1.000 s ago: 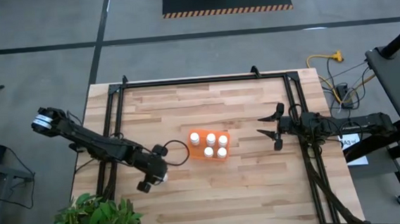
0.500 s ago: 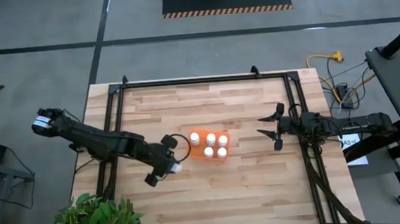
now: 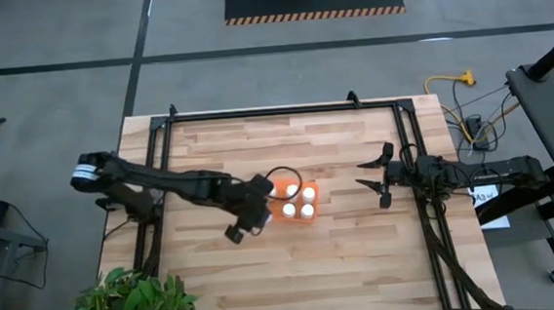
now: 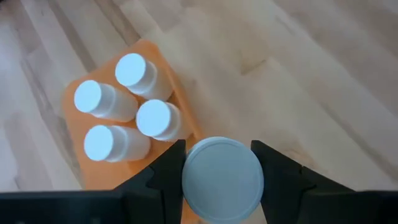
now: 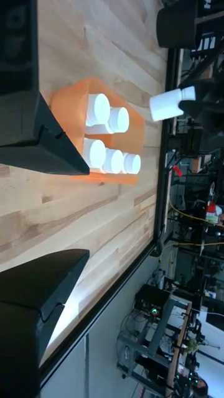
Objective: Pick and place pill bottles into a basket
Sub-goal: Put the white medicine bottle into the orange bin
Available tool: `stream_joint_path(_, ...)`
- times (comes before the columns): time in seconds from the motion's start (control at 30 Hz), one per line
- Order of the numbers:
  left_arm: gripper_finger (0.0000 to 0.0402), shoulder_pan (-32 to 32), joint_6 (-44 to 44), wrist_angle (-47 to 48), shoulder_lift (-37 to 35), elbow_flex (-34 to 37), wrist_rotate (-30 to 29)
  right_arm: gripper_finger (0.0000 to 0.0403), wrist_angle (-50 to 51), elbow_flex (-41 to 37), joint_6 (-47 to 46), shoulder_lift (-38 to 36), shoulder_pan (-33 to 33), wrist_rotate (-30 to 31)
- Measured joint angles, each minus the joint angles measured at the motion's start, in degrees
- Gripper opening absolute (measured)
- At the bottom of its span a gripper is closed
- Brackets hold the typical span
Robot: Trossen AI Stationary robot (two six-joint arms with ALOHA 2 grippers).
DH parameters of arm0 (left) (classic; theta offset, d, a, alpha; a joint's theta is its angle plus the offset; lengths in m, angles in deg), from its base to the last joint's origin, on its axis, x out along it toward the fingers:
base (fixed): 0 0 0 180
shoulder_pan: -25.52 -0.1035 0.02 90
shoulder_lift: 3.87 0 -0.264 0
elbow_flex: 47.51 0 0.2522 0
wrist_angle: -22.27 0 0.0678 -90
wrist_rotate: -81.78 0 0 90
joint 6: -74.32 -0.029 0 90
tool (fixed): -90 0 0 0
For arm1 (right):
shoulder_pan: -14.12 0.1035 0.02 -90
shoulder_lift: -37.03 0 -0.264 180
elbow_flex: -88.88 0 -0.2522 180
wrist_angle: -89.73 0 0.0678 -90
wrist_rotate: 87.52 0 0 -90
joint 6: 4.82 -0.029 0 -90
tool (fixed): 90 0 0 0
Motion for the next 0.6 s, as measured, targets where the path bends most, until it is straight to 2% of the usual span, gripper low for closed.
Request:
stream_joint_path(0.17,0.0139,-2.8,-2.0,0.8,3.7,-2.8,1.2,0.0194,0.0,0.0,0.0,0.0,0.0,0.0)
stream_joint_path(0.6,0.0139,-8.3,-3.1,0.6,5.4,-1.2,4.6,0.0194,0.0,0.0,0.0,0.0,0.0,0.0)
